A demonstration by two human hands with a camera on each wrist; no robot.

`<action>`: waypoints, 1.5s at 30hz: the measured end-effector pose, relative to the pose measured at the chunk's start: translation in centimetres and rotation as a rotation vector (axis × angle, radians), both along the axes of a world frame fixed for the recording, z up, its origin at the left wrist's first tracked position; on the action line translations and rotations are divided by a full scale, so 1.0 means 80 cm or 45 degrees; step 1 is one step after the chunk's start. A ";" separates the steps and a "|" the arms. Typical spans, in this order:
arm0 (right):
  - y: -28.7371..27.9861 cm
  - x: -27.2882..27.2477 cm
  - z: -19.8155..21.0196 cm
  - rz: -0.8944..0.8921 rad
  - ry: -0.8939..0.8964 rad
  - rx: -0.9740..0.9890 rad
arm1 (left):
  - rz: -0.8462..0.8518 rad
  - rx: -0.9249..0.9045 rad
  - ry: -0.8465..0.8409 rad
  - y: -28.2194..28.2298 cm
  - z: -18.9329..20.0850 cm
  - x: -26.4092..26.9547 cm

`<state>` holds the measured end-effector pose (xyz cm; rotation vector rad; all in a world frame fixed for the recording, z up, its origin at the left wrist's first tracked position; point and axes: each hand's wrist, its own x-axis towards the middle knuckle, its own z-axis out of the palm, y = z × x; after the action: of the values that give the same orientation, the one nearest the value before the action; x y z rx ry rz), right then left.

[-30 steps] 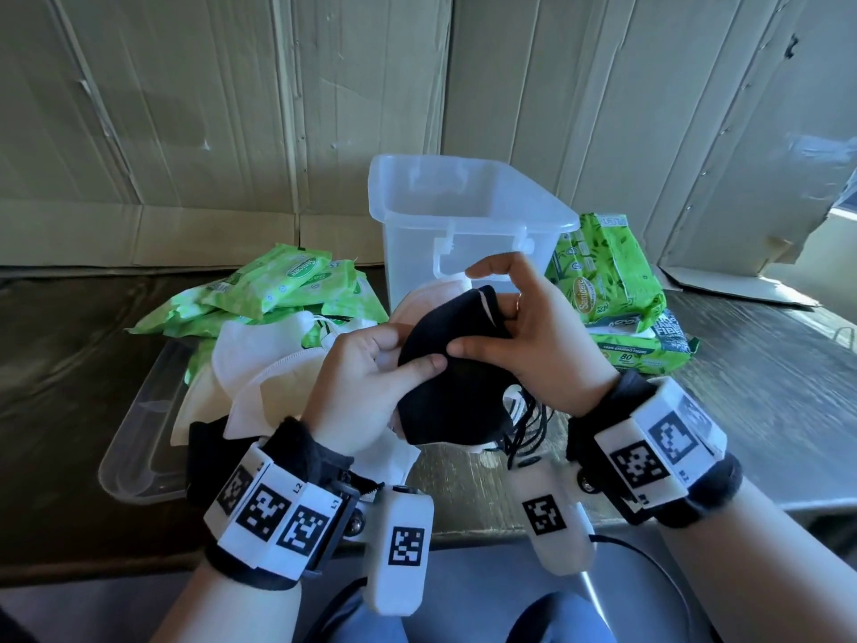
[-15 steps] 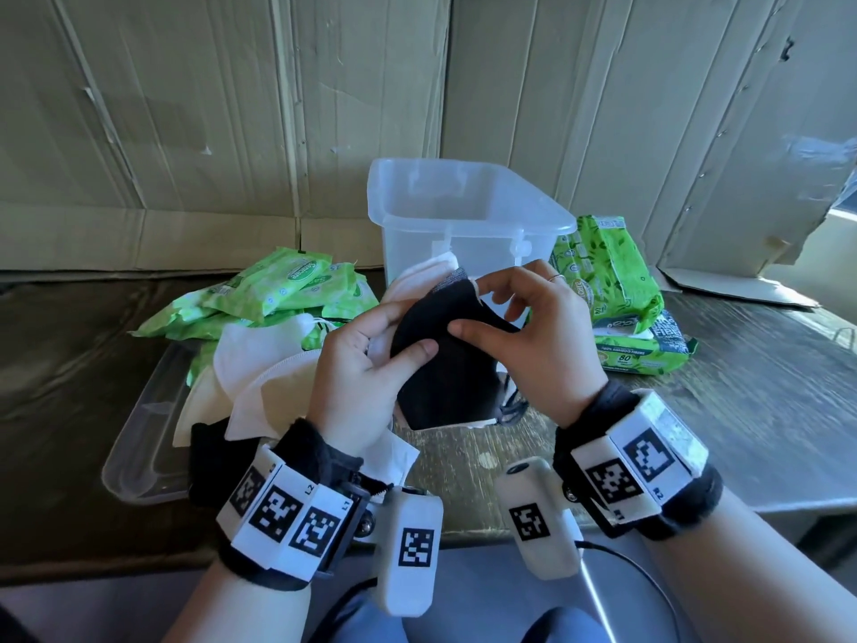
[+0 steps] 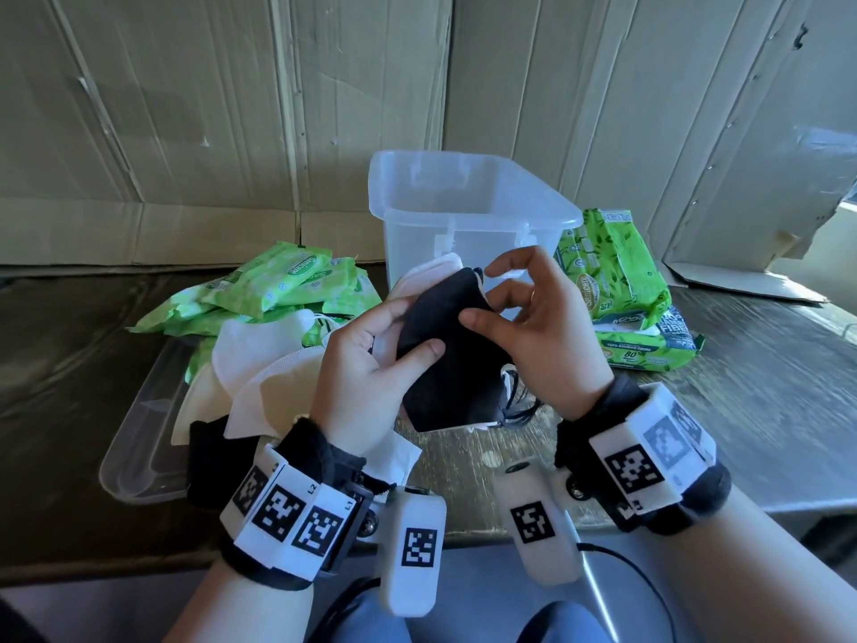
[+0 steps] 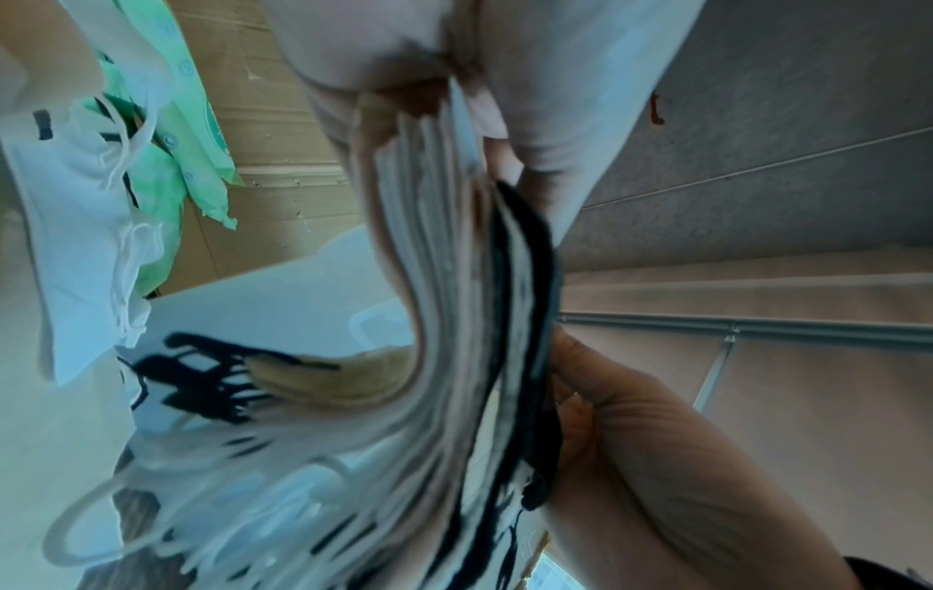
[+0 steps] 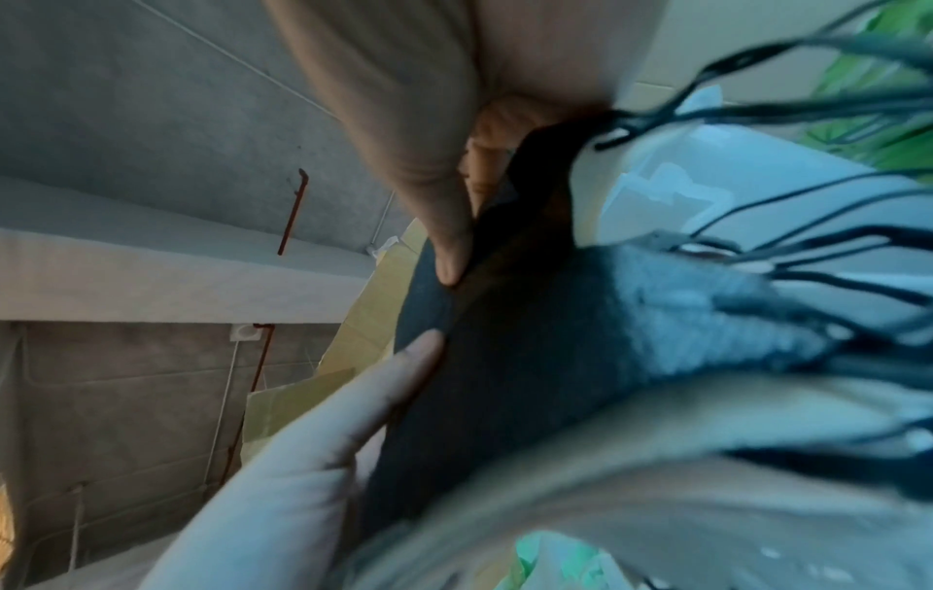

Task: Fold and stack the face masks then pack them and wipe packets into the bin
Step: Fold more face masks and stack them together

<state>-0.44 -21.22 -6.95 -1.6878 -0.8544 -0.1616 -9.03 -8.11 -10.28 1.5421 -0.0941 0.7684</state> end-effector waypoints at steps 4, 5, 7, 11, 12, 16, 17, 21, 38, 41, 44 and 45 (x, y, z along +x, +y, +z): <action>0.001 0.004 0.001 0.105 0.164 0.049 | -0.007 -0.009 -0.006 0.002 -0.002 0.000; 0.001 0.004 0.002 0.128 0.194 0.050 | -0.011 -0.022 -0.013 0.003 -0.002 0.000; 0.001 0.004 0.002 0.164 0.233 0.043 | -0.032 -0.034 -0.028 0.003 -0.003 0.001; 0.002 0.006 0.002 0.121 0.228 0.018 | -0.029 -0.016 -0.055 0.004 -0.003 0.001; 0.002 0.007 0.002 0.082 0.168 -0.035 | -0.026 -0.005 -0.061 0.004 -0.003 0.002; 0.001 0.007 -0.001 -0.030 0.005 -0.185 | -0.070 0.000 -0.090 0.002 -0.003 0.001; 0.000 0.006 -0.002 -0.066 -0.037 -0.188 | -0.080 0.009 -0.101 0.002 -0.002 0.001; -0.002 0.004 -0.003 -0.192 -0.162 -0.163 | -0.126 0.052 -0.148 0.004 -0.007 0.003; -0.011 -0.001 0.011 -0.021 -0.342 -0.486 | -0.033 0.101 -0.006 -0.008 0.003 -0.005; -0.011 -0.001 0.014 -0.052 -0.397 -0.492 | 0.047 0.177 0.035 -0.007 0.003 -0.006; -0.008 0.001 0.014 -0.055 -0.414 -0.504 | 0.107 0.224 0.055 -0.004 0.002 -0.004; -0.008 0.001 0.014 -0.045 -0.412 -0.492 | 0.108 0.224 0.055 -0.003 0.003 -0.004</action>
<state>-0.36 -21.88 -5.85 -2.0735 -1.1516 -0.3164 -9.33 -8.36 -10.02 1.7380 -0.0658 0.8103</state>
